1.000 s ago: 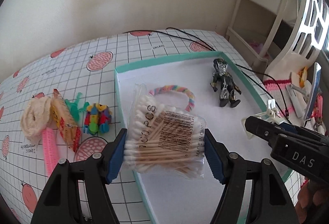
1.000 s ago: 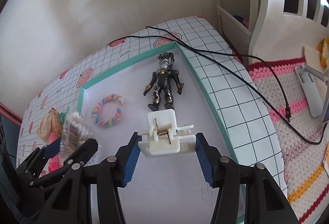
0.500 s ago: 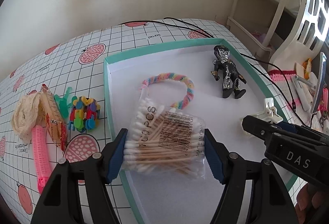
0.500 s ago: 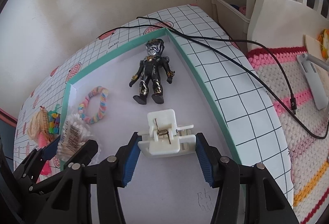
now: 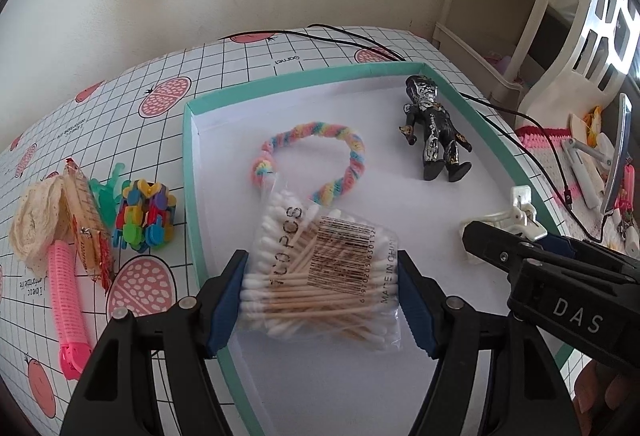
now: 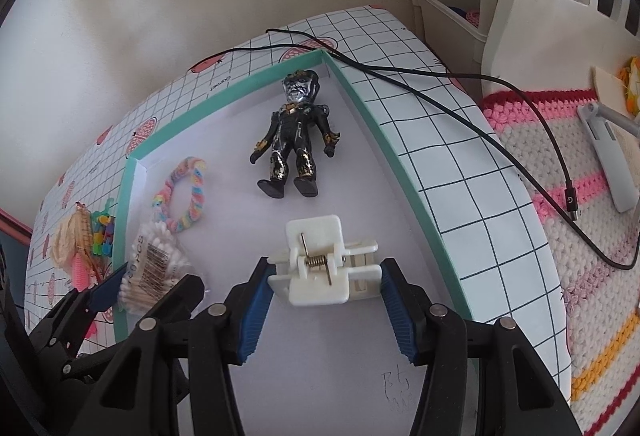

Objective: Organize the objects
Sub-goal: 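Lift the hair clip and cotton swab bag and carry both over the tray, then open the right gripper to drop the clip while the left gripper releases the swab bag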

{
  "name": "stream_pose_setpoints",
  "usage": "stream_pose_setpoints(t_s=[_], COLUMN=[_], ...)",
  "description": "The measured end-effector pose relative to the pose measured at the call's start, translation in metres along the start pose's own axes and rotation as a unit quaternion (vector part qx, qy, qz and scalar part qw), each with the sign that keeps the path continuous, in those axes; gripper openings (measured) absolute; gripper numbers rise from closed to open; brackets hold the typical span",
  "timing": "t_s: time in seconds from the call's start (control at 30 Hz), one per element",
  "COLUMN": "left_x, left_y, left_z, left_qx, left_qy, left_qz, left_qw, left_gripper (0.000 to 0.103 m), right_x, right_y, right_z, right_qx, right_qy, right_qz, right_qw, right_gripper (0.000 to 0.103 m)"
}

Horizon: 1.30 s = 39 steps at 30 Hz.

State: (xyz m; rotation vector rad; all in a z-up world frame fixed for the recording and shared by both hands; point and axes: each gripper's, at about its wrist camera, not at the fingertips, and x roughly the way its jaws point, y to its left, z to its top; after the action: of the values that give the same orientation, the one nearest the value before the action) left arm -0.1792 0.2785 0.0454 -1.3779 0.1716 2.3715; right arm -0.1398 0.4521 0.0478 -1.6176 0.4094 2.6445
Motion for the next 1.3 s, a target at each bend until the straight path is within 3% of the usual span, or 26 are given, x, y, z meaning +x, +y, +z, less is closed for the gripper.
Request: stream_pose_setpoints(t_s=[0.53, 0.93, 1.1, 1.27, 1.3], left_x=[-0.034, -0.043, -0.042, -0.041, -0.041], left_y=[0.001, 0.037, 0.053, 0.065, 0.067], left_z=[0.006, 0.009, 0.009, 0.007, 0.007], left_qx=[0.007, -0.073, -0.100, -0.122, -0.126], left_qy=[-0.018, -0.031, -0.035, -0.039, -0.040], left_qz=[-0.005, 0.029, 0.044, 0.056, 0.059], left_qw=[0.9998, 0.9964, 0.9934, 0.9902, 0.9895], left_gripper=[0.074, 0.074, 0.074, 0.088, 0.090], right_x=[-0.036, -0.032, -0.026, -0.023, -0.022], right_y=[0.012, 0.013, 0.018, 0.018, 0.018], right_z=[0.003, 0.000, -0.003, -0.004, -0.005], right_qx=[-0.009, -0.011, -0.023, -0.023, -0.024], right_qy=[-0.039, -0.036, -0.036, -0.039, -0.039], right_qz=[0.016, 0.016, 0.013, 0.006, 0.003], right_qw=[0.999, 0.999, 0.999, 0.999, 0.999], right_gripper=[0.057, 0.058, 0.069, 0.083, 0.092])
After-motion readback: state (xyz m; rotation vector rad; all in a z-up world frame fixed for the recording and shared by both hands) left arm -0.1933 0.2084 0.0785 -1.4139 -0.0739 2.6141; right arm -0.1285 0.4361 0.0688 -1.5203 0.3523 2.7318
